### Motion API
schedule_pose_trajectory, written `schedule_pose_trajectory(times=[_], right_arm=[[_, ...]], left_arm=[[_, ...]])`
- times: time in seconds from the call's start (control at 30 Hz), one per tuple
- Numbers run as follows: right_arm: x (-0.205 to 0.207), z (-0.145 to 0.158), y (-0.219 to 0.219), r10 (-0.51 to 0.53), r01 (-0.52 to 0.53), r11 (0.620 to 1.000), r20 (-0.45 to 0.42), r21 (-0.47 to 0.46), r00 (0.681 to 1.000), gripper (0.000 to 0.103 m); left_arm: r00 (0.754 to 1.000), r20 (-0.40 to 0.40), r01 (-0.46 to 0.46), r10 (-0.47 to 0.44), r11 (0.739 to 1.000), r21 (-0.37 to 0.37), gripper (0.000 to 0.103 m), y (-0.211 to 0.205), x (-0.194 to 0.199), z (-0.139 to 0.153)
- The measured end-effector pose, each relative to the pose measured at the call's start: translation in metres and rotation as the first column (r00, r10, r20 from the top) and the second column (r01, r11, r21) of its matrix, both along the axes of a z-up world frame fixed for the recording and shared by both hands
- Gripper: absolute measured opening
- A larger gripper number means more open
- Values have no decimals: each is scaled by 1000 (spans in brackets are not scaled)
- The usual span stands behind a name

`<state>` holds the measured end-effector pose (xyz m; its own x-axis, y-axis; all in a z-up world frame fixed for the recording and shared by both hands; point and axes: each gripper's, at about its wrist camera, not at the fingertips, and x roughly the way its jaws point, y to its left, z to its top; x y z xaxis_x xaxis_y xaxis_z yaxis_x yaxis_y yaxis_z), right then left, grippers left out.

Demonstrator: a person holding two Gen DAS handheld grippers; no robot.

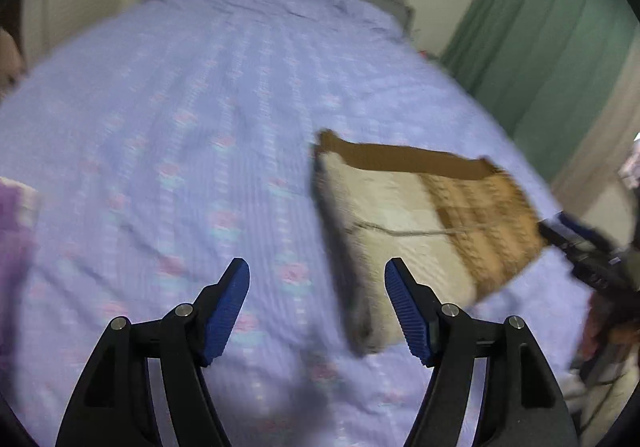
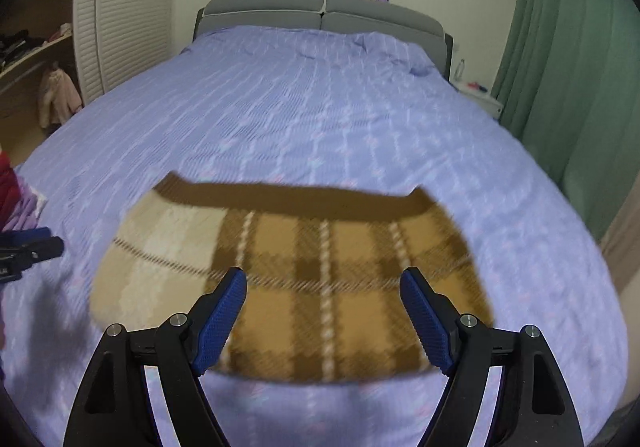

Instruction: Fold small clothes

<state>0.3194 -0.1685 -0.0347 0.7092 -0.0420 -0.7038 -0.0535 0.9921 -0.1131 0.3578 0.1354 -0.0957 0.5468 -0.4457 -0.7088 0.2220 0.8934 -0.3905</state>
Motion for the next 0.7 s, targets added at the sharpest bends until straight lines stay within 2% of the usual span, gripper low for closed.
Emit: schedule_pose_trajectory(times=[0.1, 0.13, 0.2, 0.27, 0.37, 0.5, 0.6, 0.7], right_arm=[[-13, -13, 10, 2, -1, 999, -24, 39, 1000, 79], [-20, -15, 16, 3, -2, 999, -31, 43, 1000, 79], [-22, -18, 22, -7, 9, 999, -43, 44, 999, 79], [-21, -21, 26, -19, 22, 998, -54, 56, 998, 79], [-16, -28, 29, -45, 49, 997, -69, 64, 997, 79], [-10, -38, 34, -56, 63, 996, -92, 68, 994, 79], [-8, -43, 37, -56, 63, 996, -106, 63, 993, 79], [-6, -46, 38, -56, 63, 996, -114, 62, 992, 79]], left_arm=[[997, -72, 10, -21, 987, -158, 68, 7, 10, -24], [996, -84, 15, -32, 982, -191, 68, 8, 13, -30], [993, -106, 17, -43, 972, -234, 56, 9, 21, -40], [991, -120, 21, -56, 961, -275, 54, 10, 28, -49], [982, -149, 48, -112, 924, -379, 49, 6, 36, -60], [983, -120, 75, -137, 905, -420, 49, -4, 45, -60], [980, -132, 81, -147, 908, -410, 49, -13, 55, -68], [971, -154, 101, -180, 901, -422, 49, -17, 61, -82]])
